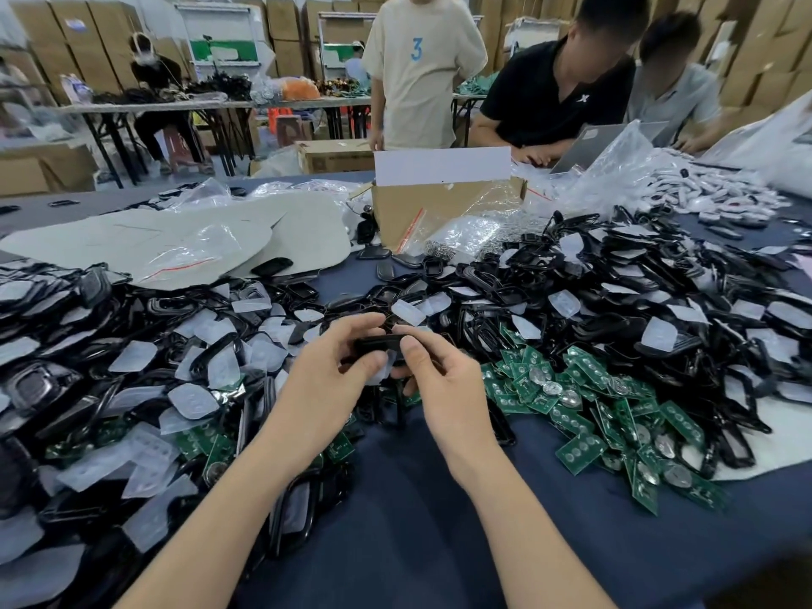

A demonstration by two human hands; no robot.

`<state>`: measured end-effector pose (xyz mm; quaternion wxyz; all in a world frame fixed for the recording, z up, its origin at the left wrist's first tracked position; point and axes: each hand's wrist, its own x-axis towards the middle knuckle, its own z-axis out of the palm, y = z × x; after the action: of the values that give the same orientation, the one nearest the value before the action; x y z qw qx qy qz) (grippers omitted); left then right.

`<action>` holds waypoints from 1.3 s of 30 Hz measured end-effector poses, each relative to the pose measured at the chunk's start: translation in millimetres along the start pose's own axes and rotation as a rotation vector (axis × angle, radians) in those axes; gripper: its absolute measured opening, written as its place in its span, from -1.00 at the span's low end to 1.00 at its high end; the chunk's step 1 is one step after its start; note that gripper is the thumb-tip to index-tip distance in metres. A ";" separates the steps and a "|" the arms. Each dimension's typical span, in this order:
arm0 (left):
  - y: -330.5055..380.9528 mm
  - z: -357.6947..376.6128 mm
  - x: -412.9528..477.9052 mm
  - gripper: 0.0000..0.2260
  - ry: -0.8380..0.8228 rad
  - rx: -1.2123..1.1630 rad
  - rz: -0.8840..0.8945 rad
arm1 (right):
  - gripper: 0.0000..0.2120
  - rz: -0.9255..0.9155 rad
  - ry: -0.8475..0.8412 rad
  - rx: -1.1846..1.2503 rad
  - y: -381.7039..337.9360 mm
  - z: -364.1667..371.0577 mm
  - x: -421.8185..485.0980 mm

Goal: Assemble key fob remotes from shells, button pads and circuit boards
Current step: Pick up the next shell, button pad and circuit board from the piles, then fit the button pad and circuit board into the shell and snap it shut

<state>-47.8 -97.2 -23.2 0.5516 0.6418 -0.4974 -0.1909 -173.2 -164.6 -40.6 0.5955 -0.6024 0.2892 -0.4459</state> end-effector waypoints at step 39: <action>-2.1 20.8 -19.3 -0.88 -0.045 0.652 0.168 | -0.80 0.052 0.360 0.335 3.9 -14.8 14.1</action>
<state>-71.8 -91.8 -37.5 0.3196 0.7370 -0.5955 0.0100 -179.4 -184.3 -43.2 0.6371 -0.3985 0.3283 -0.5723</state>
